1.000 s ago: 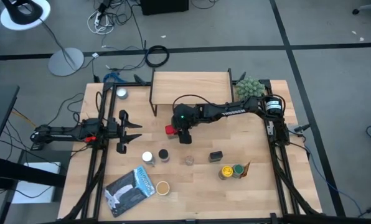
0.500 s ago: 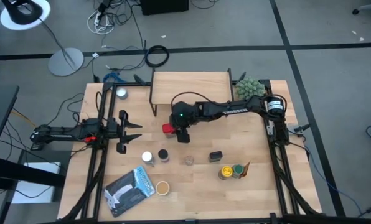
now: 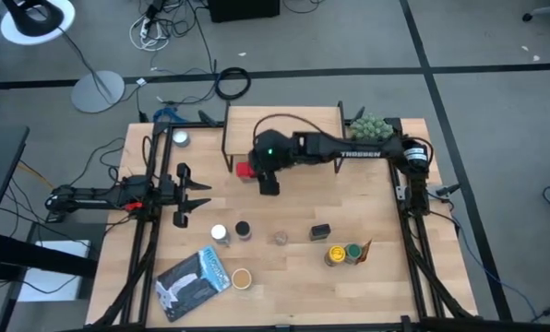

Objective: Shelf spices
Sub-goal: Put the red seasoning cans on the shelf

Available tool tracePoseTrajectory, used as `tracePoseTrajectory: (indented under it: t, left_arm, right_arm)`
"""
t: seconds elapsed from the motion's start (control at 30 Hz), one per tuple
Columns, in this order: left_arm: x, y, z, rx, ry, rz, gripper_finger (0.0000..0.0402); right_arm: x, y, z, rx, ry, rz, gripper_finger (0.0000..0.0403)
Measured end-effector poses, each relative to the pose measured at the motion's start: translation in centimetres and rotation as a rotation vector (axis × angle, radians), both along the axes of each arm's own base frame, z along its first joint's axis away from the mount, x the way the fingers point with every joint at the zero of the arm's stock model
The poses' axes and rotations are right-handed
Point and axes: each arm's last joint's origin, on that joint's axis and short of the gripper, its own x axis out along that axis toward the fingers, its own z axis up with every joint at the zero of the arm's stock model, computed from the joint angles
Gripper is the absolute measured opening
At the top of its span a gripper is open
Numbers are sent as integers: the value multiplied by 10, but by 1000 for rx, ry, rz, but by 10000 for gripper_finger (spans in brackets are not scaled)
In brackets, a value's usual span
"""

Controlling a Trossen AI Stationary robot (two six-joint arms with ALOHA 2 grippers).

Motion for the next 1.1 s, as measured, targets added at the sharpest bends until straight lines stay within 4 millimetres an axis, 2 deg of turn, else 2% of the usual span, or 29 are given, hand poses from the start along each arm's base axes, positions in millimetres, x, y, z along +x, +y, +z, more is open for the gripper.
tracePoseTrajectory:
  t: [0.17, 0.27, 0.47, 0.63, 0.87, 1.1]
  left_arm:
    - [0, 0, 0, 0, -4, 0, 170]
    - [0, 0, 0, 0, -5, 0, 170]
    - [0, 0, 0, 0, -5, 0, 170]
    - [0, 0, 0, -1, -2, 0, 170]
    - [0, 0, 0, 0, 3, 0, 170]
    - [0, 0, 0, 1, 3, 0, 170]
  right_arm:
    - [-5, -37, 17, -24, -51, -72, 218]
    - [-11, -65, 24, -16, -81, -119, 220]
    - [-27, -112, 25, 5, -102, -223, 244]
    - [-44, -141, 21, 85, -78, -237, 231]
    - [-70, -165, 13, 266, 1, -255, 227]
    - [-84, -163, 16, 260, 85, -256, 225]
